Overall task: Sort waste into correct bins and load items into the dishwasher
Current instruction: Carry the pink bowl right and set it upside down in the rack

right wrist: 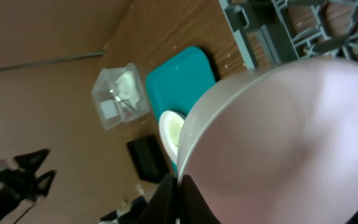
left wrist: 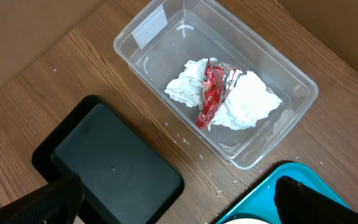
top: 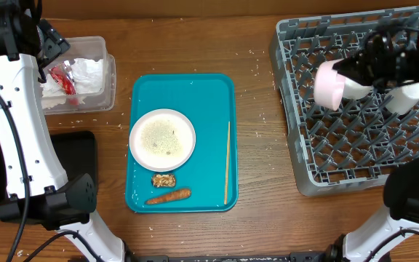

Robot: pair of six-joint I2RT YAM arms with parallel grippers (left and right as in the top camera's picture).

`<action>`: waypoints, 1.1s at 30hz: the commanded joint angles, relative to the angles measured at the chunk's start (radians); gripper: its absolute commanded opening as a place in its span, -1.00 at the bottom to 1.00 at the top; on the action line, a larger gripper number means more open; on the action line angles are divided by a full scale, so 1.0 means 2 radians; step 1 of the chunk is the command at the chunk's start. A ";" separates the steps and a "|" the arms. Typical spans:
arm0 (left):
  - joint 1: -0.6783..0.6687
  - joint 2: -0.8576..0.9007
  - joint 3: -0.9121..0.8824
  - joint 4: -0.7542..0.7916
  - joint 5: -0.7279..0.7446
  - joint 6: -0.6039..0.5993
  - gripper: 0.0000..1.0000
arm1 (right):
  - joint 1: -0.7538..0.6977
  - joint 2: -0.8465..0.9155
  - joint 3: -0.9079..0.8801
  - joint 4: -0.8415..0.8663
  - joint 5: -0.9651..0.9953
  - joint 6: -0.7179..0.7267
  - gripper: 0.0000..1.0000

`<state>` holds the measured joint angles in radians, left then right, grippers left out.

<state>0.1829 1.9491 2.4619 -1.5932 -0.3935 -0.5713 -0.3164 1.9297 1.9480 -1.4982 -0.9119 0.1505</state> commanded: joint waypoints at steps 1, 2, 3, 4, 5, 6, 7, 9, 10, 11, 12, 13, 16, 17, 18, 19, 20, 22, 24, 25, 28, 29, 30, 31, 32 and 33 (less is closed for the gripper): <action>-0.003 0.005 0.000 0.000 -0.003 -0.006 1.00 | -0.035 -0.007 -0.049 0.028 -0.065 -0.027 -0.92; -0.003 0.005 0.000 0.000 -0.003 -0.006 1.00 | -0.044 -0.007 -0.063 0.035 -0.065 -0.027 -0.92; -0.003 0.005 0.000 0.000 -0.003 -0.006 1.00 | -0.050 -0.007 -0.073 0.041 -0.068 -0.027 -0.92; -0.003 0.005 0.000 0.000 -0.003 -0.006 1.00 | -0.058 -0.007 -0.087 0.045 -0.073 -0.027 -0.92; -0.003 0.005 0.000 0.000 -0.003 -0.006 1.00 | -0.064 -0.007 -0.101 0.049 -0.080 -0.027 -0.92; -0.003 0.005 0.000 0.000 -0.003 -0.006 1.00 | -0.069 -0.007 -0.115 0.053 -0.091 -0.027 -0.92; -0.003 0.005 0.000 0.000 -0.003 -0.006 1.00 | -0.072 -0.007 -0.127 0.053 -0.102 -0.032 -0.92; -0.003 0.005 0.000 0.000 -0.003 -0.006 1.00 | -0.072 -0.007 -0.150 0.053 -0.129 -0.054 -0.92; -0.003 0.005 0.000 0.000 -0.003 -0.006 1.00 | -0.072 -0.007 -0.161 0.053 -0.142 -0.066 -0.92; -0.003 0.005 0.000 0.000 -0.003 -0.006 1.00 | -0.072 -0.007 -0.170 0.054 -0.151 -0.074 -0.92; -0.003 0.005 0.000 0.000 -0.003 -0.006 1.00 | -0.072 -0.007 -0.182 0.058 -0.163 -0.080 -0.92; -0.003 0.005 0.000 0.000 -0.003 -0.006 1.00 | -0.072 -0.007 -0.192 0.063 -0.170 -0.080 -0.92; -0.003 0.005 0.000 0.000 -0.003 -0.006 1.00 | -0.078 -0.007 -0.214 0.076 -0.171 -0.079 -0.92; -0.003 0.005 0.000 0.000 -0.003 -0.006 1.00 | -0.082 -0.007 -0.216 0.076 -0.170 -0.079 -0.92; -0.003 0.005 0.000 0.000 -0.003 -0.006 1.00 | -0.085 -0.007 -0.216 0.075 -0.167 -0.079 -0.92; -0.003 0.005 0.000 0.000 -0.003 -0.006 1.00 | -0.090 -0.007 -0.216 0.076 -0.164 -0.079 -0.92; -0.003 0.005 0.000 0.000 -0.003 -0.006 1.00 | -0.097 -0.007 -0.216 0.076 -0.160 -0.076 -0.92; -0.003 0.005 0.000 0.000 -0.003 -0.006 1.00 | -0.106 -0.007 -0.216 0.076 -0.158 -0.075 -0.92; -0.003 0.005 0.000 0.000 -0.003 -0.006 1.00 | -0.116 -0.007 -0.214 0.075 -0.148 -0.075 -0.92; -0.003 0.005 0.000 0.000 -0.003 -0.006 1.00 | -0.121 -0.007 -0.213 0.073 -0.137 -0.075 -0.92; -0.003 0.005 0.000 0.000 -0.003 -0.006 1.00 | -0.139 -0.008 -0.196 0.062 -0.037 -0.054 -0.81; -0.003 0.005 0.000 0.000 -0.003 -0.006 1.00 | -0.141 -0.009 -0.190 0.058 -0.013 -0.048 -0.76; -0.003 0.005 0.000 0.000 -0.003 -0.006 1.00 | -0.144 -0.011 -0.182 0.052 0.011 -0.045 -0.69; -0.003 0.005 0.000 0.000 -0.003 -0.006 1.00 | -0.146 -0.012 -0.173 0.046 0.031 -0.041 -0.66; -0.003 0.005 0.000 0.000 -0.003 -0.006 1.00 | -0.147 -0.014 -0.161 0.040 0.056 -0.033 -0.66; -0.003 0.005 0.000 0.000 -0.003 -0.006 1.00 | -0.148 -0.017 -0.148 0.036 0.078 -0.026 -0.65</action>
<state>0.1829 1.9491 2.4619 -1.5929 -0.3939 -0.5713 -0.6060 1.9297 1.5658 -1.4101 -0.9688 0.0544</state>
